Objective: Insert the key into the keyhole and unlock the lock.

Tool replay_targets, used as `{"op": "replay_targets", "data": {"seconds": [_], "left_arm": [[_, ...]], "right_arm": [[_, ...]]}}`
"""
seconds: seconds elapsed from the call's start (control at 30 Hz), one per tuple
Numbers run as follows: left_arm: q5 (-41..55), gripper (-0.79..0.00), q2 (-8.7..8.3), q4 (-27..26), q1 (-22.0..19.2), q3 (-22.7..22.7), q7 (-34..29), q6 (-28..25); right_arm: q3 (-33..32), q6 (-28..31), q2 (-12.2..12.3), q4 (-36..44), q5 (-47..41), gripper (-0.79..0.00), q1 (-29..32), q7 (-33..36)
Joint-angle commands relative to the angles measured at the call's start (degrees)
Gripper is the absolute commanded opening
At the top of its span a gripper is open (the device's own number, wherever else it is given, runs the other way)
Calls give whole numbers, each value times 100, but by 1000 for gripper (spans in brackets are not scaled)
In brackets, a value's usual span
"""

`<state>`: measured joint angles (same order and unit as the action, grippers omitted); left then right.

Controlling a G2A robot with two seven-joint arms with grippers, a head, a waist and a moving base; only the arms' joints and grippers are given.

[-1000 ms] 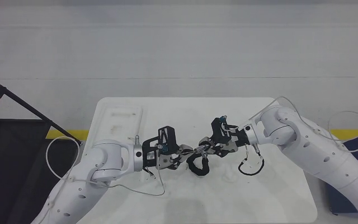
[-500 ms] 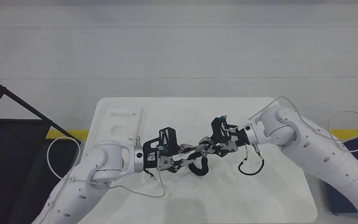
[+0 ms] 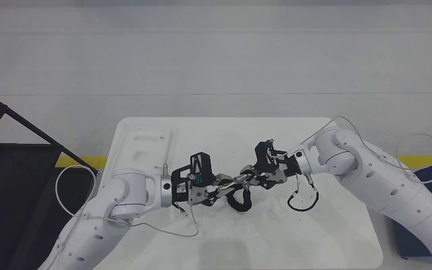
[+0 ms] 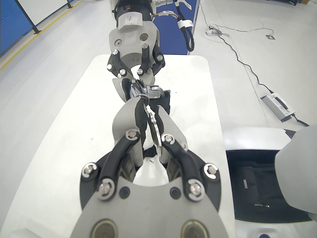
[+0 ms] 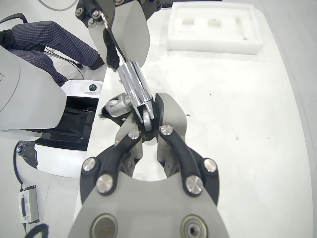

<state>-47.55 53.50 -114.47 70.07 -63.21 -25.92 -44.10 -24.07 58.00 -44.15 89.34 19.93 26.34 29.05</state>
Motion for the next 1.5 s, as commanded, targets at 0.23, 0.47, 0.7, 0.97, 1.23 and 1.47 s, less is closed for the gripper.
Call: {"op": "replay_targets", "data": {"seconds": [0.23,0.47,0.7,0.97,1.23,1.47], "left_arm": [[69,-785,-10,47,46,-68,22,-37],[146,-785,-23,43,84,-150,13,-44],[154,-785,-29,31,106,-212,25,-23],[139,-785,-41,83,157,-291,64,-47],[209,-785,-101,193,418,-634,212,-201],[377,-785,-161,148,616,-948,195,-327]], "right_arm": [[0,0,0,0,0,-785,0,0],[0,0,0,0,0,-785,0,0],[0,0,0,0,0,-785,0,0],[0,0,0,0,0,-785,0,0],[-3,-30,-1,6,6,-785,15,-14],[-111,-302,-26,130,264,-785,162,98]]}}
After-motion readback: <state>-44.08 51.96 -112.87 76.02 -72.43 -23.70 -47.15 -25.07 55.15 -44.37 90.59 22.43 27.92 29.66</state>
